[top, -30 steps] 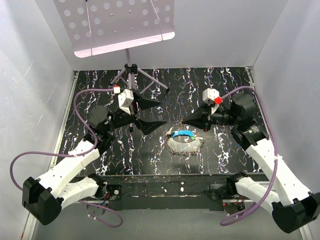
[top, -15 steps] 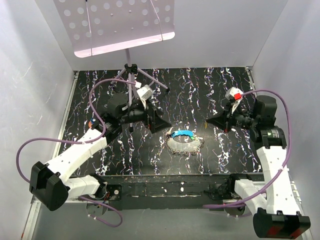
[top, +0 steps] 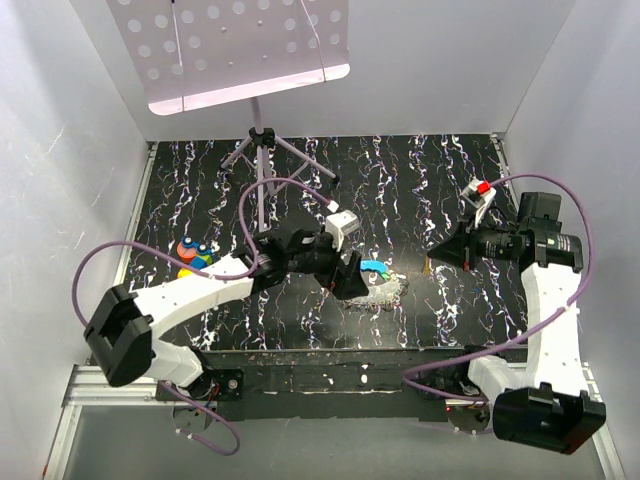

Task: Put the keys on the keyring

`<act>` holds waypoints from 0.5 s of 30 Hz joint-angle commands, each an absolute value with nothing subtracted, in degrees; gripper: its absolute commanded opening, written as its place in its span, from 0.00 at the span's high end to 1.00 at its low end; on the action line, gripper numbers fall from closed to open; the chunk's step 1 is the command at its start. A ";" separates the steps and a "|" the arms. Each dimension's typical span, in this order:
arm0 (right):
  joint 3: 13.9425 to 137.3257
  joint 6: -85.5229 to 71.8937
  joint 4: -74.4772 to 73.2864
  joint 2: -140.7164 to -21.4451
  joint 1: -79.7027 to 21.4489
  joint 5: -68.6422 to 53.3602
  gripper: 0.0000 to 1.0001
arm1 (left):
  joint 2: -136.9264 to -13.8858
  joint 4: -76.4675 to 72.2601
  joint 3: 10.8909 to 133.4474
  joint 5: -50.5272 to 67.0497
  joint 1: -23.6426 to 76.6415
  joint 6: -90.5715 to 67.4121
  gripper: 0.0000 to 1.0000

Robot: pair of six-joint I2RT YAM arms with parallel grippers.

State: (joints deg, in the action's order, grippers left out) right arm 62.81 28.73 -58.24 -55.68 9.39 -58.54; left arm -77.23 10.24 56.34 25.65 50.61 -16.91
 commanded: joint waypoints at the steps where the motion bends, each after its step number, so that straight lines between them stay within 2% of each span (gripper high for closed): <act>1: 65.04 30.77 -61.00 -59.23 10.81 -62.66 0.99 | -81.20 12.57 59.85 18.38 52.73 -24.15 0.07; 7: 58.02 21.98 -46.16 -58.10 11.95 -62.23 0.99 | -88.76 13.01 63.63 11.79 55.02 -36.19 0.08; 15: 52.04 18.02 -36.75 -57.75 15.64 -63.28 0.99 | -93.78 15.99 68.29 0.80 57.74 -52.46 0.11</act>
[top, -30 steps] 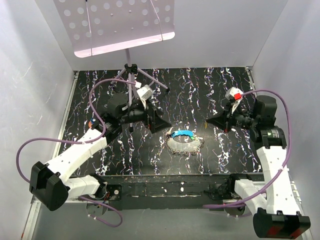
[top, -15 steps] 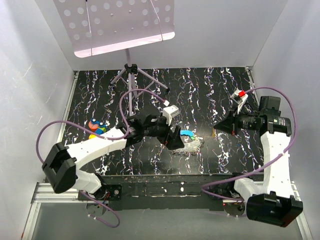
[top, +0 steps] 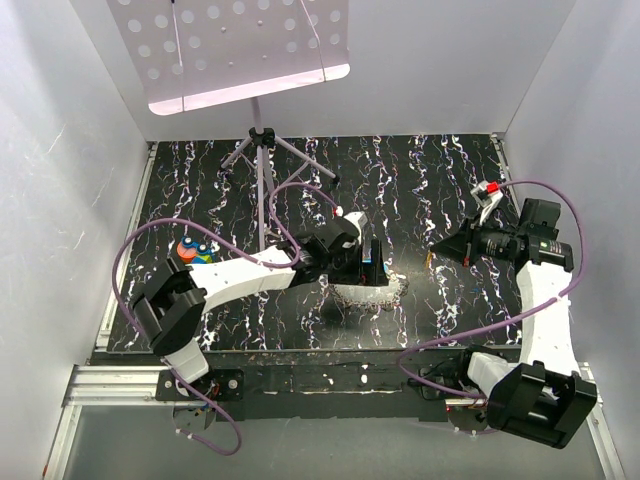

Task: Put the keys on the keyring

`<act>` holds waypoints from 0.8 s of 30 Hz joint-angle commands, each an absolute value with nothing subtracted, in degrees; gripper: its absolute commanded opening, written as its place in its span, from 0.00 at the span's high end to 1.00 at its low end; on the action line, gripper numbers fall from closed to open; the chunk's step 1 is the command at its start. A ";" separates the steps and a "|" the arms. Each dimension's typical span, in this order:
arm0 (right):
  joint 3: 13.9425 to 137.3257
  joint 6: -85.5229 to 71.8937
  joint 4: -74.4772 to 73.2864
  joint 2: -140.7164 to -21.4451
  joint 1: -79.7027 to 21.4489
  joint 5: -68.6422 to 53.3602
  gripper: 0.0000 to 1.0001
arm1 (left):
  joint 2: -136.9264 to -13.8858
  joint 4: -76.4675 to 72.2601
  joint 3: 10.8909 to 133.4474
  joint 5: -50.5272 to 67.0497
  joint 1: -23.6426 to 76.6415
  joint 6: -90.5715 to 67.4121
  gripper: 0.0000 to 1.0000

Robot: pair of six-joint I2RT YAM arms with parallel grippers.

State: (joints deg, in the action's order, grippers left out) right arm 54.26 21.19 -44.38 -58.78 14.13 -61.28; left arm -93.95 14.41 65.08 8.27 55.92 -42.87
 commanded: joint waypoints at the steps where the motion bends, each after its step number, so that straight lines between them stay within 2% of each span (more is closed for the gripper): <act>1: 51.42 17.93 -35.96 -57.66 15.82 -63.46 0.99 | -94.13 16.17 68.55 -2.43 58.70 -53.34 0.14; 3: 50.02 17.49 -34.55 -56.78 16.70 -63.89 0.99 | -94.83 16.78 68.99 -5.00 59.94 -55.01 0.21; 7: 46.77 16.79 -31.65 -54.06 17.67 -65.39 0.99 | -98.08 20.98 72.15 -7.02 61.87 -54.32 0.27; 13: 45.44 16.35 -29.71 -51.15 18.45 -66.44 0.99 | -98.70 28.03 75.23 -11.25 64.60 -49.23 0.45; 20: 45.18 16.61 -30.23 -50.98 19.07 -67.32 0.99 | -95.72 31.11 72.86 -13.00 65.30 -46.14 0.41; 24: 45.18 17.14 -30.67 -50.45 19.16 -67.06 0.99 | -94.13 29.54 70.15 -13.27 65.30 -47.19 0.43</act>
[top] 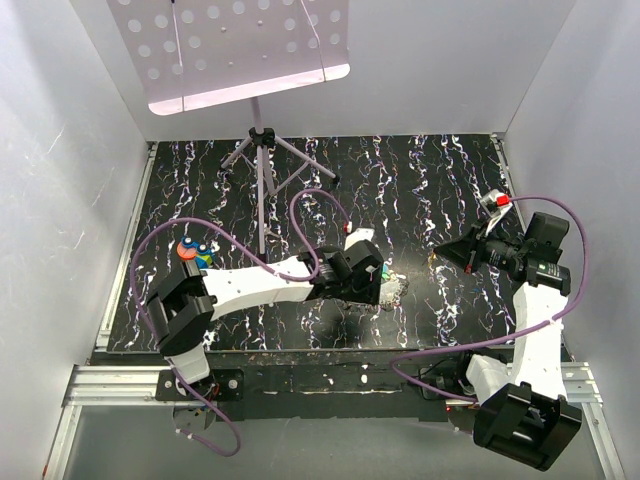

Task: Put the keys on the keyring

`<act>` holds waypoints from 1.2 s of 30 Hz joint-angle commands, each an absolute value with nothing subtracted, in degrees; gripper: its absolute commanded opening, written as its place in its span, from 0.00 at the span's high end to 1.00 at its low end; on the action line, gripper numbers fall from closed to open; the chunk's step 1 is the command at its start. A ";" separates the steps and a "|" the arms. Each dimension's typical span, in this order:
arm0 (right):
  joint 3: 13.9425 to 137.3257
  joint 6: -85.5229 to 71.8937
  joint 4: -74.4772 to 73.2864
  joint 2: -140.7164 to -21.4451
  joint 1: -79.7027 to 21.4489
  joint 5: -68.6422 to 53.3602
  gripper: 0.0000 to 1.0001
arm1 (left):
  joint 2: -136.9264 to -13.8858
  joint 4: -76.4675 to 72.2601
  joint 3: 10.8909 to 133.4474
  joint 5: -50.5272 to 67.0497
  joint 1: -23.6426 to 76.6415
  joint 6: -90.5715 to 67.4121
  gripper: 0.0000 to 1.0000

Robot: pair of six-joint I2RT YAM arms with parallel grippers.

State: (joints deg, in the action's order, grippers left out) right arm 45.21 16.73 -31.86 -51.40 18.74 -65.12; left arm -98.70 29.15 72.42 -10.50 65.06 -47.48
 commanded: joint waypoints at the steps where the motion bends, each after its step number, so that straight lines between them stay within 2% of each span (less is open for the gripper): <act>1: 45.09 17.23 -30.50 -50.62 19.33 -67.15 0.99 | -93.87 28.92 69.27 -13.27 65.30 -47.46 0.46; 7: 44.74 17.31 -30.06 -51.77 19.34 -68.38 0.99 | -91.93 21.37 63.20 -12.74 65.30 -46.94 0.55; 13: 44.65 18.19 -30.15 -52.12 19.34 -68.12 0.99 | -94.31 20.39 63.46 -13.36 65.30 -45.79 0.60; 16: 44.56 18.37 -30.15 -52.21 19.42 -68.12 0.99 | -94.92 19.86 63.37 -13.97 65.04 -45.79 0.66; 33: 44.56 18.72 -30.15 -52.91 19.51 -68.29 0.99 | -102.30 21.70 71.62 -9.84 64.42 -43.77 0.68; 36: 44.56 18.72 -30.15 -52.91 19.51 -68.47 0.99 | -104.41 23.72 73.91 -10.89 64.34 -43.24 0.73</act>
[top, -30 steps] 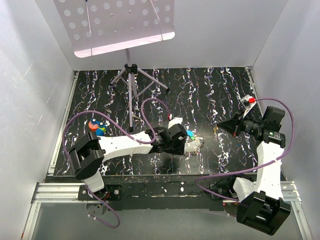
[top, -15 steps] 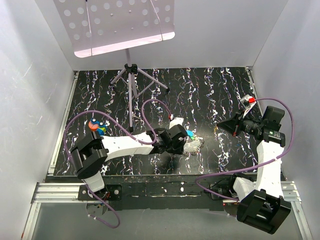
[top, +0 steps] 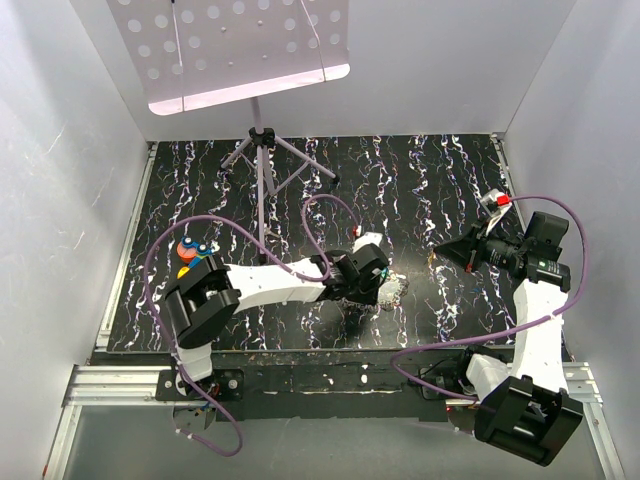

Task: Put the keys on the keyring

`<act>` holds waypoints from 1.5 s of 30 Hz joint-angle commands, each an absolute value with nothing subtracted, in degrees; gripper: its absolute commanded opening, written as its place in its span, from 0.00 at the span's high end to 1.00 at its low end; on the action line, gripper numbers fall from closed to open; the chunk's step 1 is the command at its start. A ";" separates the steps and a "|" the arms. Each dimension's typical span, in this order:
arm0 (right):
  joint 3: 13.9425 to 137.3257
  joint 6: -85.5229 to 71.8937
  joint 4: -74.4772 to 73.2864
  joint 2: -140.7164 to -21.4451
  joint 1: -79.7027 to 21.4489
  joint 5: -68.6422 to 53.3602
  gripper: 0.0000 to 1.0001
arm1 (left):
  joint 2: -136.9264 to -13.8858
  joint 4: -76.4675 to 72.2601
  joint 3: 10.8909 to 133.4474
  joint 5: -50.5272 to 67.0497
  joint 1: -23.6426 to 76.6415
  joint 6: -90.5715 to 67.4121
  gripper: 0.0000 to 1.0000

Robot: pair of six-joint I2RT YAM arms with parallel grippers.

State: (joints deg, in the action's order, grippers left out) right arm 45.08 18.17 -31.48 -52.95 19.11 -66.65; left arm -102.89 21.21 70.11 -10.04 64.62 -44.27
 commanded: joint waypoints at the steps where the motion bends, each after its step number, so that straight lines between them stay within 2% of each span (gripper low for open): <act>1: 44.56 18.81 -30.23 -52.82 19.42 -68.29 0.99 | -104.94 24.60 74.70 -11.07 64.25 -42.89 0.73; 8: 44.74 19.07 -30.41 -52.82 19.51 -68.38 0.99 | -107.84 29.44 78.05 -12.65 64.34 -42.45 0.73; 24: 44.91 19.25 -30.67 -52.91 19.51 -68.55 0.99 | -108.90 30.50 80.33 -10.90 64.34 -41.66 0.75; 33: 45.00 19.51 -30.94 -52.91 19.51 -68.55 0.99 | -98.72 20.67 70.85 -16.43 64.34 -42.62 0.74; 36: 45.00 19.51 -30.94 -53.00 19.51 -68.64 0.99 | -93.19 12.51 64.89 -17.40 64.34 -44.11 0.73; 38: 44.91 19.60 -30.94 -53.00 19.42 -68.47 0.99 | -88.62 8.72 60.06 -18.19 64.16 -46.48 0.66; 39: 44.91 19.60 -30.94 -53.00 19.51 -68.47 0.99 | -86.94 8.09 58.20 -18.72 63.90 -47.97 0.59; 42: 44.91 19.60 -30.94 -52.82 19.42 -68.47 0.99 | -81.49 7.29 53.71 -19.34 63.46 -52.63 0.46; 45: 44.91 19.60 -30.94 -52.91 19.51 -68.82 0.99 | -78.84 5.90 50.20 -18.20 63.11 -56.24 0.47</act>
